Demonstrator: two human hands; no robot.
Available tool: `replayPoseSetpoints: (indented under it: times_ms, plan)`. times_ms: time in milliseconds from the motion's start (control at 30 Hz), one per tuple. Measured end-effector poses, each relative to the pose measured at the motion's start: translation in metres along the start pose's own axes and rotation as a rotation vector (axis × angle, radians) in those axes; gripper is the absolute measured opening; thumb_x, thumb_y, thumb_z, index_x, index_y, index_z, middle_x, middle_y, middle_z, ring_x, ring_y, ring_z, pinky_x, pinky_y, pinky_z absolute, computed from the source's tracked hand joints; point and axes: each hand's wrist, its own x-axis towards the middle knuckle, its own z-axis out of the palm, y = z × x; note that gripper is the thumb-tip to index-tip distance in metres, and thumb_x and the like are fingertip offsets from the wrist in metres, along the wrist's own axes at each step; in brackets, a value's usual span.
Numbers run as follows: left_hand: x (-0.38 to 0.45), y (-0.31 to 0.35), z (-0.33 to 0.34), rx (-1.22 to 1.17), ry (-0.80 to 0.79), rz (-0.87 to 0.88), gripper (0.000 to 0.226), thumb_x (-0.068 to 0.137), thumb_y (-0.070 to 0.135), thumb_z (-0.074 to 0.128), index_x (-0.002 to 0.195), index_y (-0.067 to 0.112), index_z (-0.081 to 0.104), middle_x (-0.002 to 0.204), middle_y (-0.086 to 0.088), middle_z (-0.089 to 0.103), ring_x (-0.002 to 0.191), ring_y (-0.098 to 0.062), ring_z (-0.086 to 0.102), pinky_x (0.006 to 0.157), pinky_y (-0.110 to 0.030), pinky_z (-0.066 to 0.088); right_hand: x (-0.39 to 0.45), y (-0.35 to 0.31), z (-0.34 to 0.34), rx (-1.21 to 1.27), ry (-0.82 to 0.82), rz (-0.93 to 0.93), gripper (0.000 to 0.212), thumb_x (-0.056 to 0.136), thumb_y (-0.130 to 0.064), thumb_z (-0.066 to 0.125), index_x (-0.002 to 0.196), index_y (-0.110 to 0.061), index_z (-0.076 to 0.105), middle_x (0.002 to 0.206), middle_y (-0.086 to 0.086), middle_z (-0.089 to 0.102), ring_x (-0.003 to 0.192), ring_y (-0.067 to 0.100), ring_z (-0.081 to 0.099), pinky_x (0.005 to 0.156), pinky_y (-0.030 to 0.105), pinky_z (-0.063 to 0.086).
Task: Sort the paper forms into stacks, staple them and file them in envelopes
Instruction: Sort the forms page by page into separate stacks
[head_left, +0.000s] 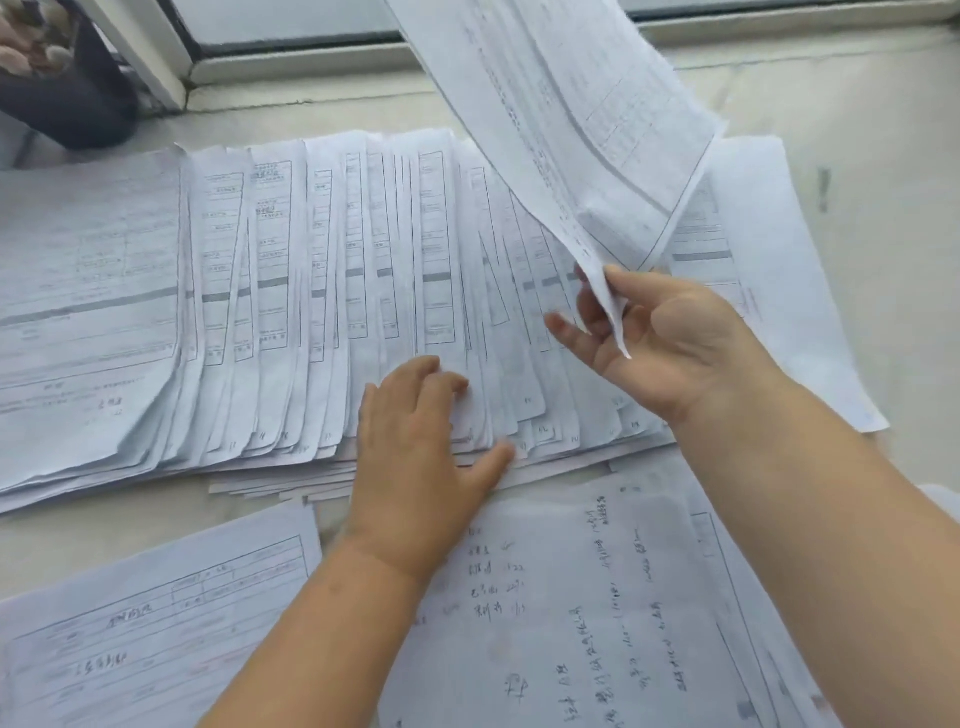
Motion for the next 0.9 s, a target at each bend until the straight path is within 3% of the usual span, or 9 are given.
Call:
replayPoseSetpoints:
  times_ms: [300, 400, 500, 567, 633, 667, 733, 833, 900]
  plan:
    - [0.004, 0.004, -0.001, -0.021, -0.048, -0.042, 0.063, 0.071, 0.048, 0.071, 0.124, 0.022, 0.049, 0.134, 0.009, 0.038, 0.131, -0.012, 0.032, 0.112, -0.051, 0.030, 0.005, 0.007, -0.001, -0.178, -0.153, 0.164, 0.020, 0.098, -0.006, 0.049, 0.112, -0.013, 0.060, 0.075, -0.004, 0.071, 0.063, 0.008, 0.068, 0.083, 0.054, 0.055]
    - [0.003, 0.002, -0.008, -0.063, -0.065, -0.030, 0.052, 0.076, 0.036, 0.072, 0.120, 0.024, 0.048, 0.130, 0.017, 0.034, 0.128, -0.008, 0.037, 0.112, -0.041, 0.033, 0.008, 0.014, -0.002, -0.237, -0.161, 0.196, 0.029, 0.098, -0.007, 0.049, 0.123, -0.018, 0.058, 0.077, -0.007, 0.071, 0.062, 0.008, 0.068, 0.082, 0.053, 0.053]
    - [0.001, -0.005, -0.010, -0.044, -0.064, 0.016, 0.032, 0.081, 0.026, 0.069, 0.108, 0.023, 0.053, 0.126, 0.016, 0.041, 0.120, -0.009, 0.046, 0.107, -0.047, 0.038, 0.009, 0.018, -0.004, -0.260, -0.154, 0.204, 0.030, 0.097, -0.007, 0.049, 0.124, -0.019, 0.057, 0.078, -0.008, 0.072, 0.063, 0.008, 0.069, 0.086, 0.054, 0.052]
    - [-0.001, -0.008, -0.009, -0.072, -0.003, 0.032, 0.014, 0.087, 0.021, 0.063, 0.099, 0.019, 0.058, 0.118, 0.011, 0.052, 0.107, -0.006, 0.052, 0.100, -0.040, 0.045, 0.009, 0.019, -0.004, -0.258, -0.154, 0.205, 0.027, 0.097, -0.007, 0.049, 0.120, -0.020, 0.057, 0.078, -0.009, 0.071, 0.063, 0.008, 0.069, 0.088, 0.055, 0.051]
    - [-0.001, -0.007, -0.010, -0.157, 0.135, -0.011, 0.008, 0.091, 0.020, 0.053, 0.095, 0.016, 0.058, 0.094, 0.006, 0.061, 0.081, 0.000, 0.052, 0.077, -0.015, 0.045, 0.009, 0.018, -0.004, -0.251, -0.158, 0.202, 0.026, 0.098, -0.007, 0.049, 0.118, -0.021, 0.057, 0.077, -0.009, 0.071, 0.063, 0.008, 0.069, 0.089, 0.056, 0.050]
    - [-0.001, -0.007, -0.011, -0.211, 0.204, -0.058, 0.008, 0.091, 0.021, 0.049, 0.094, 0.017, 0.055, 0.080, 0.007, 0.058, 0.070, 0.000, 0.049, 0.065, -0.011, 0.041, 0.009, 0.019, -0.003, -0.252, -0.164, 0.199, 0.026, 0.098, -0.007, 0.048, 0.118, -0.021, 0.057, 0.076, -0.009, 0.071, 0.064, 0.009, 0.069, 0.089, 0.056, 0.049]
    - [0.000, -0.008, -0.012, -0.286, 0.301, -0.126, 0.003, 0.092, 0.018, 0.046, 0.094, 0.018, 0.048, 0.062, 0.005, 0.047, 0.056, -0.004, 0.044, 0.051, -0.012, 0.034, 0.009, 0.018, -0.003, -0.252, -0.176, 0.187, 0.026, 0.098, -0.007, 0.048, 0.118, -0.020, 0.056, 0.075, -0.008, 0.071, 0.064, 0.009, 0.069, 0.088, 0.056, 0.050]
    - [-0.001, -0.013, -0.012, -0.377, 0.324, -0.143, 0.021, 0.094, 0.006, 0.046, 0.105, 0.025, 0.045, 0.054, -0.008, 0.039, 0.046, -0.011, 0.034, 0.045, -0.016, 0.027, 0.009, 0.017, -0.005, -0.243, -0.191, 0.159, 0.026, 0.097, -0.007, 0.049, 0.118, -0.020, 0.057, 0.075, -0.008, 0.071, 0.065, 0.009, 0.069, 0.086, 0.053, 0.052]
    - [-0.002, -0.016, -0.012, -0.347, 0.289, -0.086, 0.030, 0.092, 0.000, 0.043, 0.101, 0.027, 0.053, 0.057, 0.003, 0.042, 0.049, -0.008, 0.037, 0.049, -0.016, 0.030, 0.008, 0.017, -0.003, -0.238, -0.205, 0.135, 0.027, 0.098, -0.006, 0.048, 0.119, -0.021, 0.057, 0.078, -0.007, 0.071, 0.065, 0.009, 0.069, 0.089, 0.052, 0.053]
